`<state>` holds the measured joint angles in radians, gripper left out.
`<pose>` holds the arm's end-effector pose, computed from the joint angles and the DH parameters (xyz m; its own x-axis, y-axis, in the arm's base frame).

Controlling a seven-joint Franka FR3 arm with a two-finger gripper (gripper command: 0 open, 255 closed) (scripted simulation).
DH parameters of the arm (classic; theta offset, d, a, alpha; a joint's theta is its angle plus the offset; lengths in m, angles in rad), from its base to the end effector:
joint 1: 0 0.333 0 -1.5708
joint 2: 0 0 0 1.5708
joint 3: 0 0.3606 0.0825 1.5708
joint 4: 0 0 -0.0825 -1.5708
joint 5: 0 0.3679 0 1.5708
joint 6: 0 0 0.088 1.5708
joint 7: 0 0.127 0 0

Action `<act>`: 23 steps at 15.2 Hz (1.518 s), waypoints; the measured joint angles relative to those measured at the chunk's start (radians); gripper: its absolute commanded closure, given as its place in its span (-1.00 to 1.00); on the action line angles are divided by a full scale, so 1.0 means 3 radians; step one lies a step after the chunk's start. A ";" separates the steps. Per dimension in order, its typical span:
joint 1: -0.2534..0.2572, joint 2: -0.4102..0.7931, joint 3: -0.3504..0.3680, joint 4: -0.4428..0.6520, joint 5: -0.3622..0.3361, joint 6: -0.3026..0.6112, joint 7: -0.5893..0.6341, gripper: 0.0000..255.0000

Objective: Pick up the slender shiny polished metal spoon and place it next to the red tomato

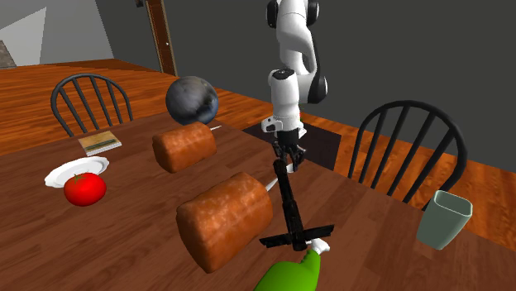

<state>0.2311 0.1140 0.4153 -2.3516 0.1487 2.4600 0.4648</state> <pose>0.4026 0.3049 0.3240 0.9954 0.0676 -0.0683 0.0589 -0.9909 -0.1213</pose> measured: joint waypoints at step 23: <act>-0.0045 -0.0699 -0.0026 0.0396 0.0209 -0.1062 -0.0066 1.00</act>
<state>0.2176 -0.0958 0.4075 -2.2327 0.2115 2.1415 0.4450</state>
